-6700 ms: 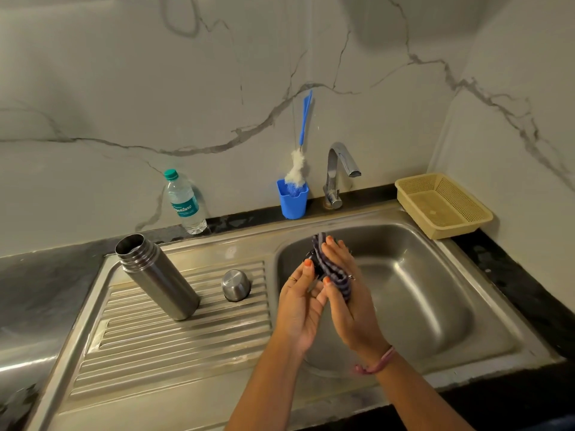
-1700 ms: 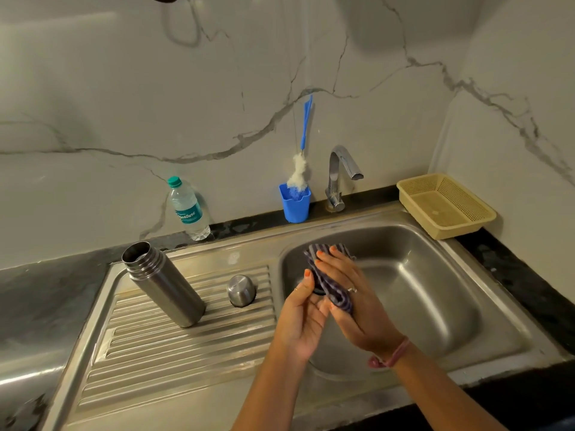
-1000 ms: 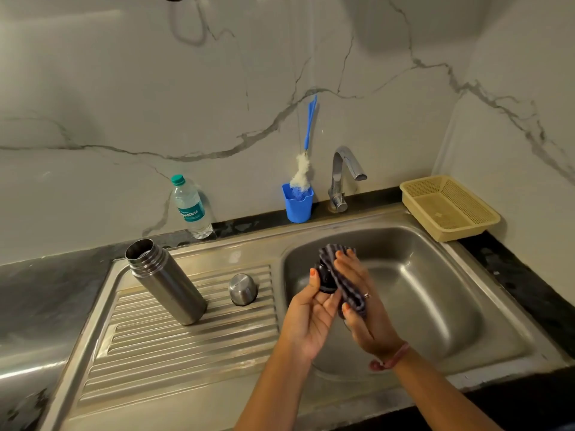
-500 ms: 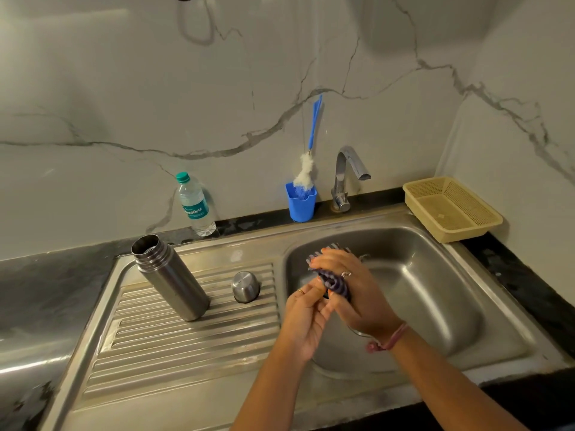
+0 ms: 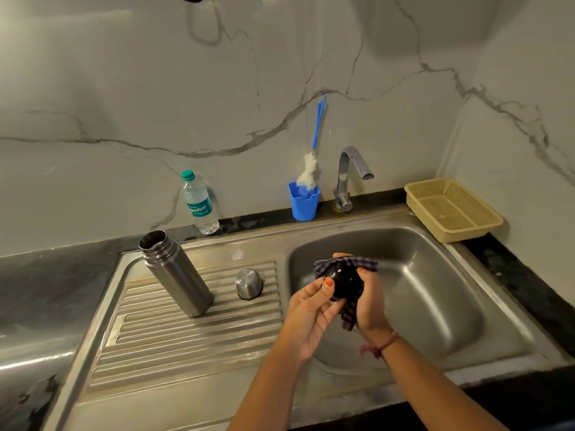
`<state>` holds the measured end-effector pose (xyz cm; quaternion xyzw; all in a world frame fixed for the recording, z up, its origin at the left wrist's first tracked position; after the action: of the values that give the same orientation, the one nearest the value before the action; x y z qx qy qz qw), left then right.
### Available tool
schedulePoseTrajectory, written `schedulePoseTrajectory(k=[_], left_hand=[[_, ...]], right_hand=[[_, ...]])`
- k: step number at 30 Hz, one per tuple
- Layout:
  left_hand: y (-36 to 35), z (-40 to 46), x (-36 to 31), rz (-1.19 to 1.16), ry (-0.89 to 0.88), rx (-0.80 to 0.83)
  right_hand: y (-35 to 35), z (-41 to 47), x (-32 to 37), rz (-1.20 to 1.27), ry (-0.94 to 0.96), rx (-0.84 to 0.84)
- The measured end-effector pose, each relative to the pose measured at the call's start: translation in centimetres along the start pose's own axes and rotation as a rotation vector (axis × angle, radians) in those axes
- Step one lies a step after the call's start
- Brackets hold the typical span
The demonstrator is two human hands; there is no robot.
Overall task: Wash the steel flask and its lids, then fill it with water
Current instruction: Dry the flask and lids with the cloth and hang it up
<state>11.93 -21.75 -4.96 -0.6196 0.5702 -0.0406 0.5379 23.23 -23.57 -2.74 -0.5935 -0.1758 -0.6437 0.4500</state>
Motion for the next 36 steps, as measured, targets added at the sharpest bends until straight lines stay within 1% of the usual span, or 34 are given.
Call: schedulePoseTrajectory(k=[2, 5, 7, 10, 11, 13, 14, 15, 17, 18, 19, 20, 22, 25, 27, 30, 33, 36], left_hand=[[0.6, -0.1, -0.7, 0.053, -0.023, -0.028], [1.3, -0.3, -1.6, 0.14, -0.09, -0.073], [1.6, -0.4, -1.9, 0.211, -0.14, -0.107], [2.6, -0.6, -1.3, 0.195, -0.15, -0.176], [3.3, -0.6, -0.9, 0.157, -0.126, -0.204], [3.9, -0.8, -0.1, 0.093, -0.076, -0.216], [4.0, -1.0, 0.1, 0.074, -0.067, -0.209], [4.0, -1.1, 0.1, 0.069, -0.078, -0.2], [4.4, -1.4, -0.6, 0.119, -0.177, -0.202], [4.6, -1.7, -1.3, 0.195, -0.246, -0.221], [4.8, -2.0, -2.0, 0.31, -0.314, -0.258], [5.0, -2.4, -2.8, 0.446, -0.383, -0.301], [5.0, -3.1, -4.7, 0.764, -0.549, -0.349], [3.9, -3.8, -6.4, 1.206, -0.793, -0.27], [4.1, -4.0, -6.6, 1.368, -0.869, -0.223], [4.4, -4.7, -6.8, 1.433, -0.975, -0.166], [4.3, -5.5, -7.0, 1.472, -1.051, -0.133], [5.8, -5.6, -8.1, 1.494, -1.044, -0.202]], right_hand=[[-0.9, 0.5, 0.4, -0.049, -0.039, 0.067], [-2.4, 0.5, 1.7, -0.102, 0.043, 0.179], [-3.3, 0.0, 2.9, -0.198, 0.203, 0.25], [-5.5, -1.8, 4.0, -0.61, 0.564, 0.431], [-6.2, -2.4, 3.8, -0.692, 0.647, 0.477], [-6.8, -3.0, 3.5, -0.698, 0.692, 0.506], [-6.6, -2.9, 3.2, -0.663, 0.668, 0.483], [-6.3, -2.6, 2.9, -0.595, 0.593, 0.434], [-5.0, -1.5, 1.4, -0.369, 0.286, 0.26], [-4.4, -1.2, 0.3, -0.261, 0.115, 0.154], [-4.0, -1.2, -0.9, -0.209, -0.026, 0.058], [-3.7, -1.5, -1.8, -0.206, -0.131, -0.011], [-3.6, -2.0, -2.7, -0.269, -0.268, -0.064], [-4.2, -2.3, -2.8, -0.451, -0.354, 0.008], [-5.0, -2.1, -2.5, -0.565, -0.366, 0.09], [-5.9, -1.8, -2.1, -0.694, -0.359, 0.185], [-5.8, -1.6, -2.1, -0.728, -0.386, 0.199], [-5.5, -1.6, -2.5, -0.662, -0.418, 0.164]])
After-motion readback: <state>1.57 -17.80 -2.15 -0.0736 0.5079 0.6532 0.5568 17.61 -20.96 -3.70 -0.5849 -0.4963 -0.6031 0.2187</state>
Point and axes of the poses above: each hand's wrist, its own z-axis towards the middle knuckle, its own y-axis out of the back of the hand, x = y × z, the point moved 10 cm from there along z, towards the middle knuckle, and after that the axes turned 6 degrees about y, right-handed, at the moved point
